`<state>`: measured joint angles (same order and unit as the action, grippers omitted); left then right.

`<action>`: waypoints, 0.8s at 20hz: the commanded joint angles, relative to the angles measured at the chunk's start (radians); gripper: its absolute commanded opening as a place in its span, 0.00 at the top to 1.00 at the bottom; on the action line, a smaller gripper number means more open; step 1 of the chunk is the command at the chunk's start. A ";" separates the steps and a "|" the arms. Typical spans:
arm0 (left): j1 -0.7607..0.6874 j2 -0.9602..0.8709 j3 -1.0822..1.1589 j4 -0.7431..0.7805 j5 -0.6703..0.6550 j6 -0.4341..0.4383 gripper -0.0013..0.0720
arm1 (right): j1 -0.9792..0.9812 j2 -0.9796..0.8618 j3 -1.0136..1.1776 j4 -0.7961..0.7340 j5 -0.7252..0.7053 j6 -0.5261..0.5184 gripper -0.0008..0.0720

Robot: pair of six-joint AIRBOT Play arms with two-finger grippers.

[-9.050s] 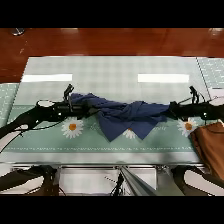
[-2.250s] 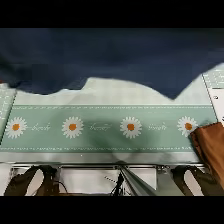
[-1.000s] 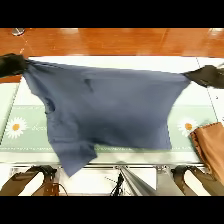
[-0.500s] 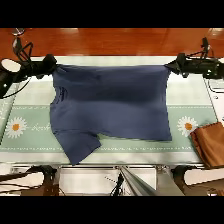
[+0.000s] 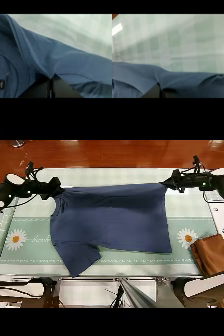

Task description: Fold the shirts.

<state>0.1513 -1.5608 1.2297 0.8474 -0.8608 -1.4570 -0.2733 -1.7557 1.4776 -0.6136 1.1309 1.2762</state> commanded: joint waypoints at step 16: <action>0.033 -0.031 -0.006 0.140 -0.369 0.074 0.71 | 0.099 -0.028 0.016 -0.470 0.238 0.145 0.74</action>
<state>0.1848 -1.5909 1.2240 0.9840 -1.1866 -1.3804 -0.1909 -1.7763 1.4933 -1.0611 1.3605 1.4044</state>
